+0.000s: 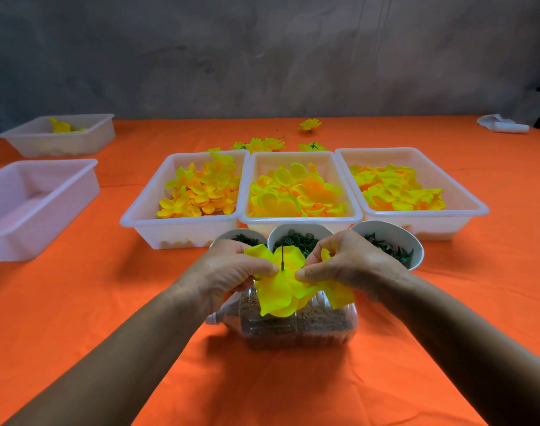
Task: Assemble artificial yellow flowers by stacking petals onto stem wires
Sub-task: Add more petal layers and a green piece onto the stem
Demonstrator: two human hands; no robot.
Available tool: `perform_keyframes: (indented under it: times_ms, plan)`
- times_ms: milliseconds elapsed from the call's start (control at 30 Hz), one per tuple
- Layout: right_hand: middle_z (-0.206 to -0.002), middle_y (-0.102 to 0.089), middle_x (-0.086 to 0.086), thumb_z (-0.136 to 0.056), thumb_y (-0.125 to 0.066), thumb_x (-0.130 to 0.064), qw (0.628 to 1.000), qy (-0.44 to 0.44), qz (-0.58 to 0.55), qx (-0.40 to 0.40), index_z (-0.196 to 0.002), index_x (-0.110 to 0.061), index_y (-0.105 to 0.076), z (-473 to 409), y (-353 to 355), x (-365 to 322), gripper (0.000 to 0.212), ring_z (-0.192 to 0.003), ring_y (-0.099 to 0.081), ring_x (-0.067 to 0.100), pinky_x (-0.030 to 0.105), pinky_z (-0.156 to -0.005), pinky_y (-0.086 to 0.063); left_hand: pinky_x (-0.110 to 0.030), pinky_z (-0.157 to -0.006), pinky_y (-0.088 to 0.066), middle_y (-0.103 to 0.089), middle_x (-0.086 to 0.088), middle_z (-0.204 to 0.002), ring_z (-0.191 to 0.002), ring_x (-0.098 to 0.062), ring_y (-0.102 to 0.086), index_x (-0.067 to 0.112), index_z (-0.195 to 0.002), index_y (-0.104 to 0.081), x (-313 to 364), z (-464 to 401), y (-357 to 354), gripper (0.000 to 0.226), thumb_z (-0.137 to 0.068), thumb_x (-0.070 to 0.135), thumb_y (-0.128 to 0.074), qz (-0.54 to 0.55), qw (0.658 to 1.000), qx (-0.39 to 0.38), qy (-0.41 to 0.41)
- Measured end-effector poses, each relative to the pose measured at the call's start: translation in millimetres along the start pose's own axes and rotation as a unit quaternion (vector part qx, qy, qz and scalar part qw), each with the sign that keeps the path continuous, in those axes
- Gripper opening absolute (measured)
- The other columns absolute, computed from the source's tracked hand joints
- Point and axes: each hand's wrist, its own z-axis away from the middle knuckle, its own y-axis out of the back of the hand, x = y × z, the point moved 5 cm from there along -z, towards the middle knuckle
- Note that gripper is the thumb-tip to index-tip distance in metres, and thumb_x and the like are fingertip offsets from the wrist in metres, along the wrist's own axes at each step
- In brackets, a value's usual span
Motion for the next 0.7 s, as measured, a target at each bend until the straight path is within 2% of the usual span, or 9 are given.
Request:
perform_keyframes:
  times_ms: [267,400,467,533,633,700]
  plan:
    - [-0.048,-0.058,-0.003,-0.067,-0.084,-0.018,1.0,-0.01,-0.013,-0.019,-0.067,-0.012,-0.065,0,-2,0,0.02,-0.037,-0.05,0.004,0.012,-0.038,-0.039,-0.024,-0.053,-0.033,-0.05,-0.007,-0.059,-0.049,-0.014,-0.041,0.007,-0.074,-0.059,-7,-4,-2,0.013,-0.075,0.005,-0.072,0.016,0.998,-0.035,0.049]
    - [-0.044,-0.056,-0.004,-0.068,-0.083,-0.015,0.999,-0.01,-0.026,-0.025,-0.063,-0.012,-0.062,1,-5,3,0.022,-0.035,-0.049,0.004,0.012,-0.037,-0.037,-0.024,-0.053,-0.032,-0.052,-0.006,-0.059,-0.05,-0.014,-0.042,0.009,-0.069,-0.06,-10,-4,-2,0.014,-0.077,0.005,-0.071,0.021,0.998,-0.043,0.045]
    - [-0.045,-0.056,-0.004,-0.068,-0.082,-0.012,0.999,-0.008,-0.031,-0.023,-0.061,-0.012,-0.061,0,-6,4,0.023,-0.035,-0.049,0.004,0.011,-0.038,-0.036,-0.019,-0.05,-0.038,-0.057,0.0,-0.055,-0.047,-0.01,-0.048,0.011,-0.067,-0.062,-6,-2,0,0.015,-0.075,0.005,-0.074,0.004,1.0,-0.022,0.005]
    - [-0.046,-0.055,-0.003,-0.068,-0.082,-0.011,0.999,-0.006,-0.035,-0.019,-0.06,-0.013,-0.06,-1,-7,5,0.024,-0.036,-0.048,0.004,0.011,-0.038,-0.036,-0.014,-0.046,-0.041,-0.059,0.0,-0.063,-0.049,-0.003,-0.052,0.012,-0.075,-0.063,0,1,4,0.019,-0.07,0.001,-0.078,-0.009,0.998,0.023,-0.058]
    - [-0.044,-0.052,-0.005,-0.068,-0.082,-0.012,1.0,0.002,-0.026,-0.009,-0.057,-0.016,-0.058,-3,-6,6,0.026,-0.035,-0.044,0.003,0.011,-0.037,-0.034,-0.011,-0.058,-0.043,-0.06,-0.001,-0.086,-0.067,-0.003,-0.05,0.023,-0.083,-0.067,9,7,5,0.034,-0.065,-0.002,-0.08,-0.045,0.983,0.06,-0.165]
    - [-0.043,-0.051,-0.006,-0.068,-0.082,-0.012,1.0,0.006,-0.026,-0.008,-0.057,-0.017,-0.058,-3,-6,6,0.027,-0.035,-0.044,0.003,0.011,-0.037,-0.034,-0.014,-0.067,-0.043,-0.065,-0.002,-0.095,-0.081,-0.008,-0.056,0.025,-0.077,-0.071,11,11,3,0.03,-0.067,-0.002,-0.078,-0.063,0.972,0.059,-0.218]
